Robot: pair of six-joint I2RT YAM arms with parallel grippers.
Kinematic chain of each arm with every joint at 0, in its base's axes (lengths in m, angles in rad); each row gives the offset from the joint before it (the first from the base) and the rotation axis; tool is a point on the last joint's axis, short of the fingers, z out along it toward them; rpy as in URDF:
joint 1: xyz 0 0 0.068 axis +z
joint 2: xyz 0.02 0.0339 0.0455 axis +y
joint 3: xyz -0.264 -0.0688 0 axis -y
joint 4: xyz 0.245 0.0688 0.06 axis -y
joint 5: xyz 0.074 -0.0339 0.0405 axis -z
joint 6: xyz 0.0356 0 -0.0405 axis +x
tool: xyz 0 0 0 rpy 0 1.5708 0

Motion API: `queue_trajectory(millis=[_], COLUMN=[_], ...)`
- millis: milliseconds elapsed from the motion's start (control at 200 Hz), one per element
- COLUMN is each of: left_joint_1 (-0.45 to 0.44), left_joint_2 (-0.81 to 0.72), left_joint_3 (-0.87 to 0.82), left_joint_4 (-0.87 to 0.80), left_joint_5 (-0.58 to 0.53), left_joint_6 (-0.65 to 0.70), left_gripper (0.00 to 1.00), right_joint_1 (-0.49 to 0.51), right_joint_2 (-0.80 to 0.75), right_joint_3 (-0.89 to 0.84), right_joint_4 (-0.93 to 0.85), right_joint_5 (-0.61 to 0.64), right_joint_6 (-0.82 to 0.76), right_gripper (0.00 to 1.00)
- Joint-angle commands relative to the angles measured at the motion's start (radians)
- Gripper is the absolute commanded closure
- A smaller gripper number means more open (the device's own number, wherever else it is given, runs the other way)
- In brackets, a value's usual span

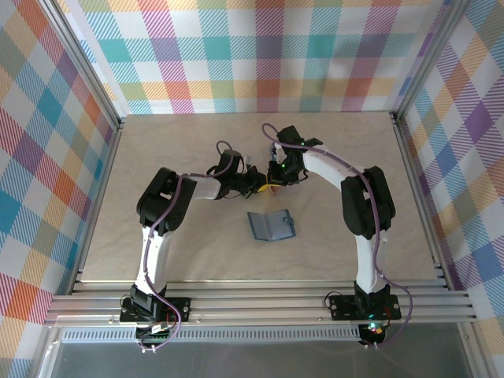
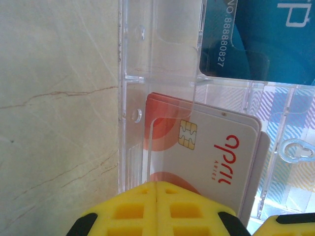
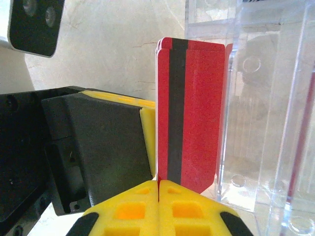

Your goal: Put the credit cards into the card holder

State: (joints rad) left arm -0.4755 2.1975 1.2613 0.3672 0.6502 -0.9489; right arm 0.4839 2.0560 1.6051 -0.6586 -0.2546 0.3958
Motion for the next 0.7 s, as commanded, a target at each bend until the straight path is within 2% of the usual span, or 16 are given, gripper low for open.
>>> queue_trajectory(millis=[0, 695], left_joint_1=[-0.034, -0.035], left_joint_2=[0.046, 0.038], left_joint_3=[-0.002, -0.005], left_joint_4=[-0.115, -0.152], left_joint_5=[-0.081, -0.104], left_joint_6=[0.031, 0.053], left_gripper=[0.96, 0.97], right_joint_1=[0.028, 0.019], right_joint_2=[-0.047, -0.101], right_joint_3=[0.004, -0.007], right_joint_4=[0.010, -0.042], right_joint_5=[-0.080, 0.023], right_joint_6=[-0.003, -0.024], right_gripper=[1.00, 1.00])
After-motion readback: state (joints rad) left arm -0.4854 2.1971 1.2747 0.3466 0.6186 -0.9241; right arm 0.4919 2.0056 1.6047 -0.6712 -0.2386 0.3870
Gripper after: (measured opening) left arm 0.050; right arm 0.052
